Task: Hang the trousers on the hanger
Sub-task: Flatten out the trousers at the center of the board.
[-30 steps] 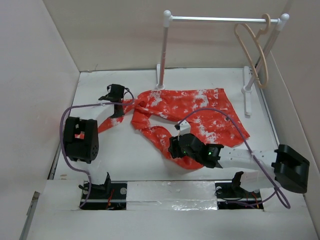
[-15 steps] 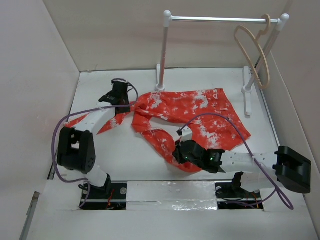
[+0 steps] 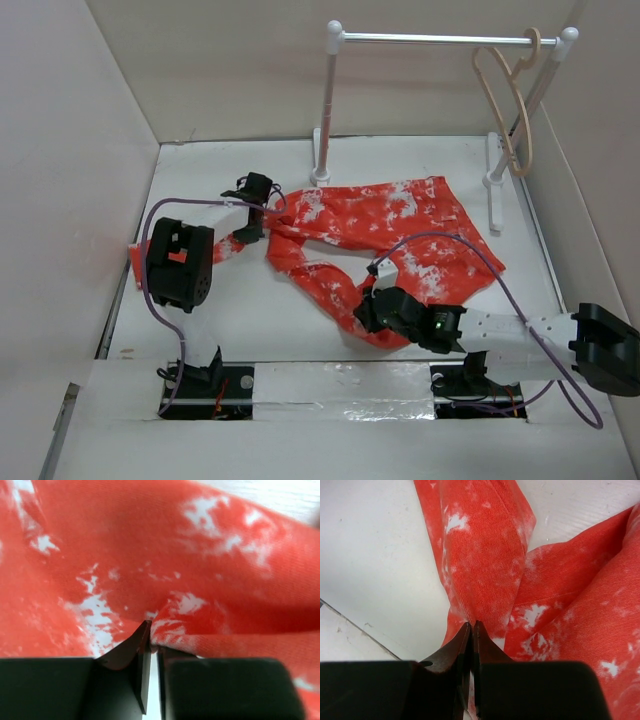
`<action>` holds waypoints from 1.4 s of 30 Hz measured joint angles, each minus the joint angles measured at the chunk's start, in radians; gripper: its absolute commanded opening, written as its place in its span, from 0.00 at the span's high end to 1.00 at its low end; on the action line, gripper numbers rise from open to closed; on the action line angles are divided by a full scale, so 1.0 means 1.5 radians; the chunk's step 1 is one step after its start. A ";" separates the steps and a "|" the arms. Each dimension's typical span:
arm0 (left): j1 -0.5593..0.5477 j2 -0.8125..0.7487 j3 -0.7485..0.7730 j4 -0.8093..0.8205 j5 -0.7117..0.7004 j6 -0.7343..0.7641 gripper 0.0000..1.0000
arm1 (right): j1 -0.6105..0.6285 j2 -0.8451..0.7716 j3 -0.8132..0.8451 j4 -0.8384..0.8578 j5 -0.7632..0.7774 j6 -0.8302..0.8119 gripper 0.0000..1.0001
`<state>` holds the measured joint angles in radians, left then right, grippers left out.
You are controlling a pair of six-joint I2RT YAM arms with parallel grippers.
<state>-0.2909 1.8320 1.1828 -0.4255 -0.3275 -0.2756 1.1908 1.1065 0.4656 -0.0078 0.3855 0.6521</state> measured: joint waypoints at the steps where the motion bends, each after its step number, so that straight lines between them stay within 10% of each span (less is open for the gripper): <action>1: 0.001 0.003 0.002 -0.002 -0.007 0.002 1.00 | 0.001 -0.009 -0.004 -0.004 0.000 0.002 0.94; 15: -0.001 -0.197 0.122 -0.084 -0.005 0.009 1.00 | 0.075 -0.157 -0.027 -0.124 -0.001 0.056 1.00; 25: 0.043 0.176 0.580 -0.186 0.056 0.054 0.93 | 0.090 -0.203 -0.028 -0.164 -0.021 0.069 0.97; 31: 0.049 0.354 0.673 -0.226 0.037 0.055 0.49 | 0.093 -0.146 -0.011 -0.168 -0.034 0.051 0.31; 35: 0.054 0.319 0.602 -0.190 0.026 0.037 0.43 | 0.083 -0.154 0.035 -0.205 -0.003 0.024 0.14; 38: 0.053 0.207 0.452 -0.121 0.040 0.000 0.43 | 0.008 -0.186 0.074 -0.205 0.008 -0.021 0.40; 39: 0.051 0.157 0.397 -0.099 0.044 -0.016 0.43 | -0.018 -0.192 0.078 -0.195 0.002 -0.037 0.80; 40: 0.045 0.099 0.336 -0.066 0.046 -0.031 0.44 | -0.101 -0.205 0.089 -0.184 -0.003 -0.053 0.95; 42: 0.011 -0.025 0.215 0.002 0.042 -0.068 0.46 | -0.235 -0.207 0.094 -0.158 -0.024 -0.073 1.00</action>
<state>-0.2741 1.7947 1.5055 -0.4229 -0.2638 -0.3779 0.8383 0.7963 0.6064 -0.2447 0.3489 0.5419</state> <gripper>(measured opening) 0.559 0.051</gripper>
